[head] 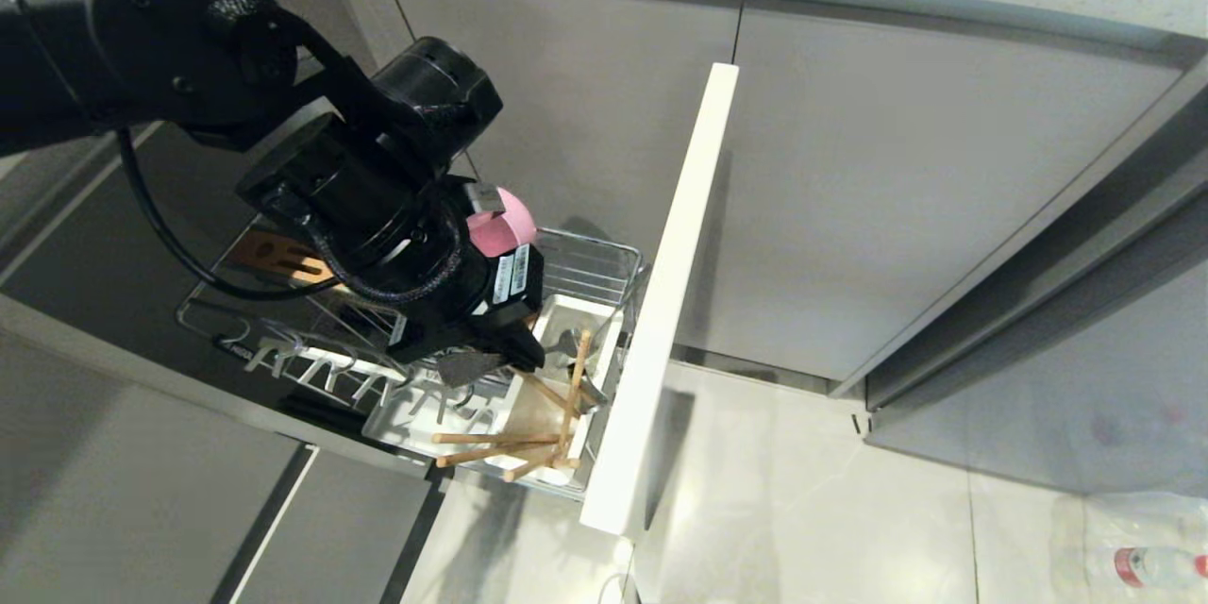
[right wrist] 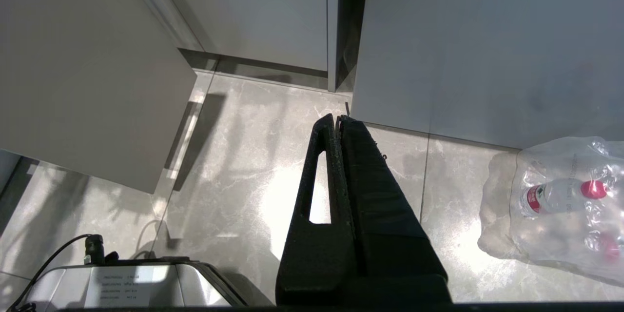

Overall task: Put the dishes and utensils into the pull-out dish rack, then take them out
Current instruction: Pick up the fork and place it in the cupboard

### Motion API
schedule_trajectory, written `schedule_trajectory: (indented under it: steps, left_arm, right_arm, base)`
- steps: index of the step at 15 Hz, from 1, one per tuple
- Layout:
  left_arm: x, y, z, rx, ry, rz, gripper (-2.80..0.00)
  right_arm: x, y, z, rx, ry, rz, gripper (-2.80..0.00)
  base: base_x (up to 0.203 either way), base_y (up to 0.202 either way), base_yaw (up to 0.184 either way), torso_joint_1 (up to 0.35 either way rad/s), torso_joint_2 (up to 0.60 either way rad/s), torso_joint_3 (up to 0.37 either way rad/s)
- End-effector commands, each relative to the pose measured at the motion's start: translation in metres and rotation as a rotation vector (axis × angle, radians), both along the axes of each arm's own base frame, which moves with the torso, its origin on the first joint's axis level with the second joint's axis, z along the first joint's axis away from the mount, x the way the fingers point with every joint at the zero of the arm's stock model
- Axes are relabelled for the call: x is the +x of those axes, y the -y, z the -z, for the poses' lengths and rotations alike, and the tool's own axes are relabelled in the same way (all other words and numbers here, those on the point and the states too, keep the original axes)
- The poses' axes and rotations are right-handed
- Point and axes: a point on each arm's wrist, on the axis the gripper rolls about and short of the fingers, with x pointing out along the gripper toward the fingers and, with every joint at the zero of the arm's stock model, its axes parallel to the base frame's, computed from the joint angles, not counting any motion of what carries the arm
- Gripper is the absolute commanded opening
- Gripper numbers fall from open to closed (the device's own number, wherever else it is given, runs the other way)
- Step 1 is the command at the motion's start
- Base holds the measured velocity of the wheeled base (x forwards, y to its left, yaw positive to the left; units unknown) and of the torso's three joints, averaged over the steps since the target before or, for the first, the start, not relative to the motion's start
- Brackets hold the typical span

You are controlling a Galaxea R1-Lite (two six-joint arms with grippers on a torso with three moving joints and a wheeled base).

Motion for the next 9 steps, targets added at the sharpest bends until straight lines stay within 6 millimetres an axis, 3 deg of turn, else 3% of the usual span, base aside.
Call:
schedule_trajectory:
  steps: [1,9]
  left_arm:
    - [0.006,0.000,0.005,0.009,-0.018,-0.013,-2.80]
    - [0.022,0.004,0.020,0.017,-0.042,-0.027,-2.80]
  right_arm:
    - [0.000,0.000,0.000,0.000,-0.002,0.000,-2.80]
    - [0.000,0.000,0.000,0.000,-0.002,0.000,-2.80]
  base:
    - [0.000,0.000,0.000,0.000,0.00,0.000]
    - [0.000,0.000,0.000,0.000,0.00,0.000]
